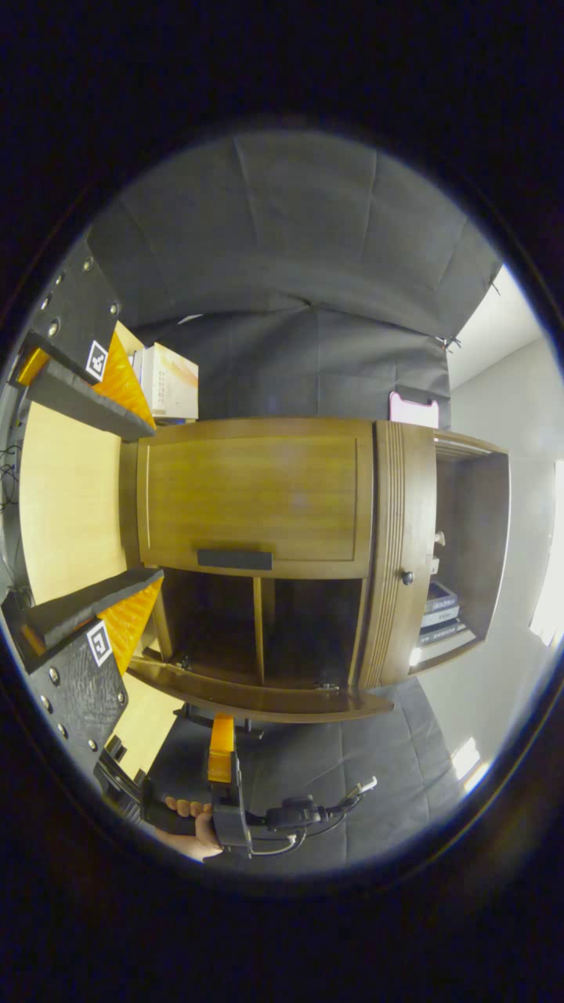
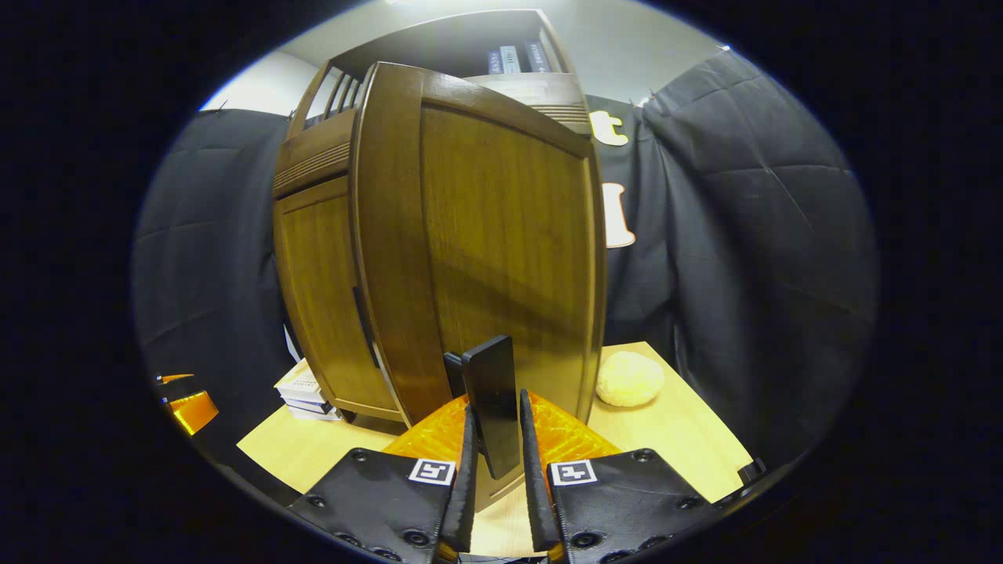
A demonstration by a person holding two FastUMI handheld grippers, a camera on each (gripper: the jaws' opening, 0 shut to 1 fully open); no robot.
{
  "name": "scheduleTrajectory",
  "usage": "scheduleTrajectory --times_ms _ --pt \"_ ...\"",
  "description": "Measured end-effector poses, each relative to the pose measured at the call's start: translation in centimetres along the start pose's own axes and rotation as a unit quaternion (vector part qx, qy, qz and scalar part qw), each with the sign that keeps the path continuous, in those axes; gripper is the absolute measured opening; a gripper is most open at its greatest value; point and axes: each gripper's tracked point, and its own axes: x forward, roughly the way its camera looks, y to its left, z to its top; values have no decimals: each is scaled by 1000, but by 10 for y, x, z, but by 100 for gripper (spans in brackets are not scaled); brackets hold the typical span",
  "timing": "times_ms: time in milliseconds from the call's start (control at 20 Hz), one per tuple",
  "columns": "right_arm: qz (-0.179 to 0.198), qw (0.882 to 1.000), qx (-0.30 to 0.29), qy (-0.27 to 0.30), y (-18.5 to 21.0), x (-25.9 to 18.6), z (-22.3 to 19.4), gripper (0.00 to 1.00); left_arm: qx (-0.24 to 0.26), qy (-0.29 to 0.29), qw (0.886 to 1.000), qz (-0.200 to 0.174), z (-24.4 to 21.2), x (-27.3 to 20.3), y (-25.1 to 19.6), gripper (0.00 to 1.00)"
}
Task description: Open the right door of the double-door shoe cabinet with the right hand, and open the left door with the left hand.
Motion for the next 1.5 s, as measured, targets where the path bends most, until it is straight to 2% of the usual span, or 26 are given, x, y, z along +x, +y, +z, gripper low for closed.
scheduleTrajectory --times_ms 350,400,450,500,550,800,850,900,1000,1100,1150,1200,1350,1500 --pt "-36 999 -1 -38 -58 -25 14 30 1 2 999 -35 -1 4 -22 94" --pt "-57 998 -10 -36 -76 -21 13 27 1 2 999 -39 -2 4 -25 94" --pt "-59 997 -12 -38 -84 -34 11 18 1 2 999 -43 -2 6 -29 94" --pt "-72 996 -16 -41 -101 -26 13 10 2 2 999 -47 -1 7 -33 94" --pt "-69 997 -12 -43 -111 -28 13 1 3 2 999 -50 -2 9 -36 94" --pt "-37 998 -17 -47 -129 -28 14 1 -3 5 998 -69 -7 13 -47 94" --pt "-35 998 -18 -51 -132 -29 15 11 -4 5 997 -71 -7 15 -48 94" --pt "-33 998 -20 -52 -135 -29 14 1 -5 5 997 -73 -7 18 -51 94" --pt "-35 998 -17 -52 -141 -33 13 1 -4 5 997 -74 -6 25 -55 94" --pt "-43 998 -10 -46 -150 -39 8 19 -5 6 997 -76 -5 29 -54 94" --pt "-54 998 -9 -44 -156 -45 6 20 -5 8 997 -76 -5 33 -53 94" --pt "-68 997 -8 -46 -164 -49 5 17 -5 9 997 -77 -6 37 -52 94" --pt "-86 995 7 -43 -174 -74 1 50 -1 9 997 -81 -4 54 -51 94" --pt "-111 993 -2 -41 -177 -99 -6 83 5 2 996 -85 4 80 -53 94"
